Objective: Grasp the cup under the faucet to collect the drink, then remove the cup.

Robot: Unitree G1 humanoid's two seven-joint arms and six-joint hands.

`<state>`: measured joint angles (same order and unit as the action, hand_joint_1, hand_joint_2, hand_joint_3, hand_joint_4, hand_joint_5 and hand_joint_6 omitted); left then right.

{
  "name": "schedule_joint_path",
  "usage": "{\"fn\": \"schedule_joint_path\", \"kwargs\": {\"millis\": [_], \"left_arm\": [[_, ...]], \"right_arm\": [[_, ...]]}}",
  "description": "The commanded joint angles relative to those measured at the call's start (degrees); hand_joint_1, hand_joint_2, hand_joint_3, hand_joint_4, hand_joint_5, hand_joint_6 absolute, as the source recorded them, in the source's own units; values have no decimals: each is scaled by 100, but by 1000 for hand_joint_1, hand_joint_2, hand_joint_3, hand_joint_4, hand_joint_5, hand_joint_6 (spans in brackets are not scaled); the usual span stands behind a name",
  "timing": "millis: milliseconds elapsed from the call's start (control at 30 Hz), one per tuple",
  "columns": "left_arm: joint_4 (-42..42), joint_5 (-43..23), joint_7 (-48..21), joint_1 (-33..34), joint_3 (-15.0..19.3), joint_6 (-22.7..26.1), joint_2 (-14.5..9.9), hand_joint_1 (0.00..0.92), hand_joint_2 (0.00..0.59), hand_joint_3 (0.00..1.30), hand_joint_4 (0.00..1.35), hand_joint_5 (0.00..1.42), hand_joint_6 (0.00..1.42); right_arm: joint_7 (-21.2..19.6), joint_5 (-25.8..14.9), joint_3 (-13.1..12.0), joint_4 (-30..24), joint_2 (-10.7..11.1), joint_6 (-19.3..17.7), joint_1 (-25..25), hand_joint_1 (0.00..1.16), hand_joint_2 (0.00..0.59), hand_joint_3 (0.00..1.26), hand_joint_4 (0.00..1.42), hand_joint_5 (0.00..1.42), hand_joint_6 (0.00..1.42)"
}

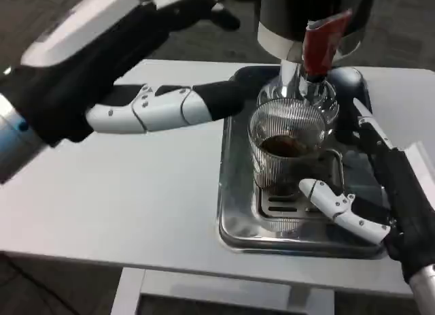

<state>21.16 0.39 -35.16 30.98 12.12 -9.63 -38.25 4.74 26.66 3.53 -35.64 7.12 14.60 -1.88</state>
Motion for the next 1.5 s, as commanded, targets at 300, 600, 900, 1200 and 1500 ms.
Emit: {"fn": "schedule_joint_path", "kwargs": {"millis": [300, 600, 900, 1200, 1500], "left_arm": [[366, 3, 367, -1626, 760, -112, -19, 0, 87, 157, 140, 265, 232], [202, 166, 560, -2237, 854, -165, -32, 0, 90, 162, 147, 274, 234], [19, 314, 746, -2638, 804, -288, -1, 0, 90, 163, 150, 277, 240], [39, 333, 804, -2939, 808, -346, 0, 0, 90, 163, 150, 277, 239], [143, 288, 780, -3193, 902, -288, -34, 0, 89, 163, 151, 277, 239]], "right_arm": [[-109, -212, -91, 1, 2, -120, 143, 580, 272, 68, 66, 184, 313], [-142, -335, -129, 128, 31, -247, 137, 584, 256, 48, 56, 186, 322], [-142, -343, -73, 175, 32, -221, 130, 585, 255, 36, 40, 174, 318], [-290, -372, 85, 479, -50, -399, 7, 591, 247, 26, 34, 159, 304], [-515, -465, 242, 983, -162, -725, -254, 573, 242, 9, 24, 116, 219]]}}
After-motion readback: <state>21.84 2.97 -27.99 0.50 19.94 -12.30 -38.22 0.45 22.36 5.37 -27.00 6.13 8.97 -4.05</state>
